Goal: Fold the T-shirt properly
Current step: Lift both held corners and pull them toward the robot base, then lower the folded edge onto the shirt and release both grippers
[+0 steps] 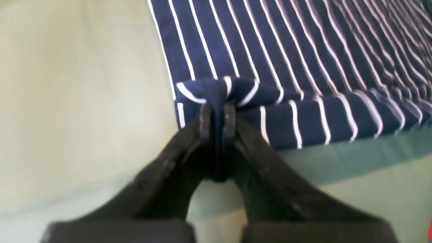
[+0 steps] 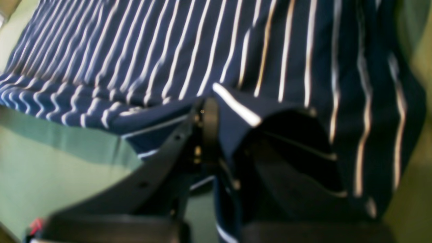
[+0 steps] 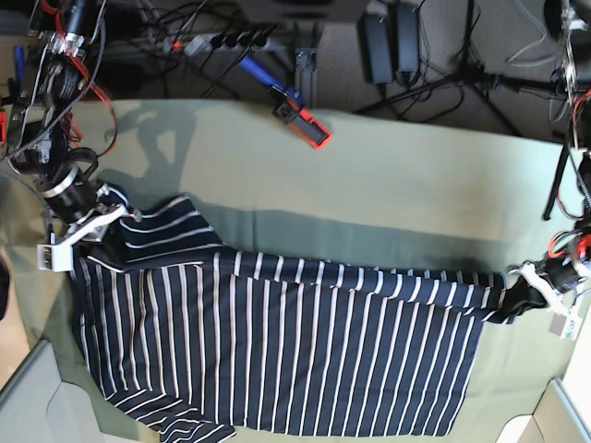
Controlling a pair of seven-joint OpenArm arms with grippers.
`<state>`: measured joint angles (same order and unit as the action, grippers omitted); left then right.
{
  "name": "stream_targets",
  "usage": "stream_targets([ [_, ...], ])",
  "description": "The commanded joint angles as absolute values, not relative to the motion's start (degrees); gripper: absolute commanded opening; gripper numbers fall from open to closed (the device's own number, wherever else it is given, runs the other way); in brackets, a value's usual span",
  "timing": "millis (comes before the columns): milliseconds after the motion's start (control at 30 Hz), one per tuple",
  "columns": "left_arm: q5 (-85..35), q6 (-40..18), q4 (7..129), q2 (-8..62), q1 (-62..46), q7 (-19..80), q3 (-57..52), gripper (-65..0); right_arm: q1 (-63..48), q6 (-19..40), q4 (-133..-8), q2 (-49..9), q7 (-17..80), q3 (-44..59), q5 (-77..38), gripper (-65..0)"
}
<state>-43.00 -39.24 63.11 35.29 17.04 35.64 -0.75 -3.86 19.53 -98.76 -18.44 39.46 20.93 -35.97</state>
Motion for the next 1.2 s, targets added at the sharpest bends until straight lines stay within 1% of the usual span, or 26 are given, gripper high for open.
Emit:
stream_targets([
  [0,-42.50,-40.00,62.74,36.10,19.51,34.20,-0.47,-65.0,-1.48,22.79,-97.71,-19.35,37.98,21.26,-36.18,-65.0],
  [233,-40.56,-40.00,56.42,35.40,23.55,28.56,3.66,-65.0,9.69,22.96,-86.65,-19.35,37.98,19.75,-34.70,-65.0],
  [467,-36.49,-40.00,50.19,33.30,26.87,23.53,3.68,-65.0,18.96,22.87,-76.18,-19.33,37.76,10.57,-29.58,-65.0],
  [600,-34.54,-40.00,48.05,32.18,27.97,21.37,3.68,-65.0,22.52,22.87,-72.97,-19.22,36.21,6.46,-27.27,-65.0],
  [633,-34.44,-40.00,47.92,32.01,27.92,21.19,3.68,-63.9,23.38,22.87,-72.27,-19.16,36.21,5.82,-26.15,-65.0],
  [667,-34.41,-40.00,47.86,31.81,27.92,21.21,3.68,-60.7,24.18,22.87,-71.37,-19.16,36.21,5.17,-25.28,-65.0],
  [700,-34.37,-40.00,47.86,31.68,27.90,21.21,3.68,-56.8,24.77,22.85,-70.46,-19.18,35.97,4.62,-24.27,-65.0],
  [767,-34.39,-40.00,47.86,31.53,27.90,21.21,3.68,-46.6,25.61,22.85,-68.88,-19.18,35.29,3.97,-23.31,-65.0],
  [800,-34.39,-40.00,47.86,31.53,27.90,21.21,3.68,-40.6,25.67,22.83,-68.31,-19.18,34.39,3.97,-23.35,-60.2],
  [833,-34.39,-40.00,47.86,31.57,27.90,21.21,3.68,-34.8,25.65,22.81,-67.88,-19.18,33.85,3.99,-23.35,-49.6],
  [867,-34.39,-40.00,47.86,31.59,27.90,21.23,3.68,-30.5,25.65,22.76,-67.51,-19.20,33.65,3.99,-23.33,-38.9],
  [900,-34.41,-40.00,47.86,31.62,27.92,21.23,3.68,-28.6,25.65,22.74,-67.33,-19.20,33.63,3.99,-23.33,-29.6],
  [933,-34.44,-40.00,47.86,31.59,27.92,21.26,3.68,-28.5,25.65,22.74,-67.33,-19.20,33.65,3.99,-23.33,-23.3],
  [967,-34.46,-40.00,47.88,31.59,27.92,21.28,3.68,-28.5,25.67,22.74,-67.42,-19.22,33.71,4.03,-23.33,-20.8],
  [1067,-34.48,-40.00,47.90,31.68,27.92,21.54,3.46,-28.5,25.67,22.74,-67.77,-19.20,35.88,6.31,-23.27,-20.9],
  [1167,-36.95,-40.00,47.90,32.14,27.75,25.10,2.17,-28.5,25.63,22.70,-67.77,-19.22,40.73,13.52,-23.33,-20.9],
])
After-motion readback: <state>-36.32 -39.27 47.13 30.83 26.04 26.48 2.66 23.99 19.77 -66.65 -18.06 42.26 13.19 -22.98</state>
